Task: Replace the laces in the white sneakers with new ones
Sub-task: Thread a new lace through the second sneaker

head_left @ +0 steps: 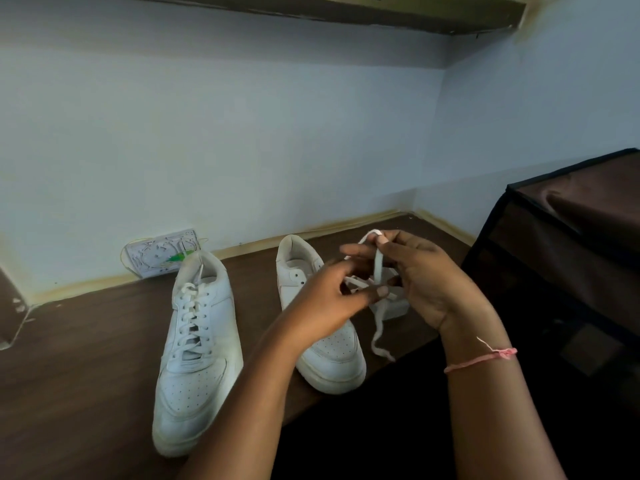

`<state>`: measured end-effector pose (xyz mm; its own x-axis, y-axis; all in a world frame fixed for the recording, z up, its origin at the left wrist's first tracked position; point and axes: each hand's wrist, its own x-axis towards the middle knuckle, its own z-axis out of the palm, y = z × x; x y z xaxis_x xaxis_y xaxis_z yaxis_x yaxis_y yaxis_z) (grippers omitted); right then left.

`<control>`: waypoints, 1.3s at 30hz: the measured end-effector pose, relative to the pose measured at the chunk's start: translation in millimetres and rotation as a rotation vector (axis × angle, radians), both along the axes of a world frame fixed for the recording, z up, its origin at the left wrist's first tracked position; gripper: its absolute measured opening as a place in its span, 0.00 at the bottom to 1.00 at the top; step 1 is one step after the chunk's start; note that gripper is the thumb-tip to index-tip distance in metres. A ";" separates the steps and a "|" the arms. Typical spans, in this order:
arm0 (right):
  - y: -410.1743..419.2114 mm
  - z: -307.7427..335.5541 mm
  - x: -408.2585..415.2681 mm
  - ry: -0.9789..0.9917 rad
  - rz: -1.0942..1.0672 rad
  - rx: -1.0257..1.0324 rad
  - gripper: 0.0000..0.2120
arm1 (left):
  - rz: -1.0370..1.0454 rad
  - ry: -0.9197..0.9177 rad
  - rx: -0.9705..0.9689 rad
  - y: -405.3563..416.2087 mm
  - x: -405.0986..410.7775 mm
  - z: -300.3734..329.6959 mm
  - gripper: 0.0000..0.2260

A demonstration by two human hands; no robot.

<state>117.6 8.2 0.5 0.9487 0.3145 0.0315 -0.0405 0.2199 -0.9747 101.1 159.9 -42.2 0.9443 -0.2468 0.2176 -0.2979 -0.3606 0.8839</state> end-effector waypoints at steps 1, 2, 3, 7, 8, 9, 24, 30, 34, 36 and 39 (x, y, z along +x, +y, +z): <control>3.2 0.7 -0.8 -0.012 -0.003 -0.013 0.07 | 0.010 -0.007 -0.011 -5.0 -0.9 -0.4 0.12; 5.3 1.1 -1.4 -0.023 -0.010 -0.021 0.07 | 0.031 -0.005 -0.026 -8.4 -1.6 -0.1 0.09; 6.6 1.1 -1.8 -0.029 -0.028 -0.019 0.07 | 0.057 0.004 -0.032 -9.3 -1.9 0.3 0.06; -0.5 -6.5 8.3 0.020 -0.279 -0.070 0.06 | 0.087 0.027 0.025 14.6 -1.3 5.8 0.07; -4.8 -10.7 12.3 0.022 -0.373 -0.162 0.05 | 0.071 0.054 0.008 24.4 -2.8 8.1 0.08; -9.5 -14.3 15.8 0.018 -0.460 -0.276 0.04 | 0.062 0.079 0.006 34.1 -3.3 9.3 0.09; 32.9 -17.0 8.6 -0.542 -0.318 -0.702 0.03 | 0.377 -0.186 -0.001 47.2 3.5 9.4 0.12; 6.6 -29.9 17.2 -0.477 -0.685 -1.102 0.08 | 0.383 -0.087 0.100 81.4 3.3 4.7 0.14; 20.7 -25.4 16.5 -0.442 -0.343 -1.046 0.18 | 0.359 -0.083 0.134 80.4 4.3 3.7 0.12; 41.0 -21.9 11.8 -0.444 -0.174 -0.781 0.22 | 0.322 -0.100 0.081 70.5 6.1 4.4 0.09; 60.5 -24.1 5.4 -0.510 -0.147 -0.635 0.17 | 0.297 -0.106 -0.034 55.8 8.3 5.4 0.06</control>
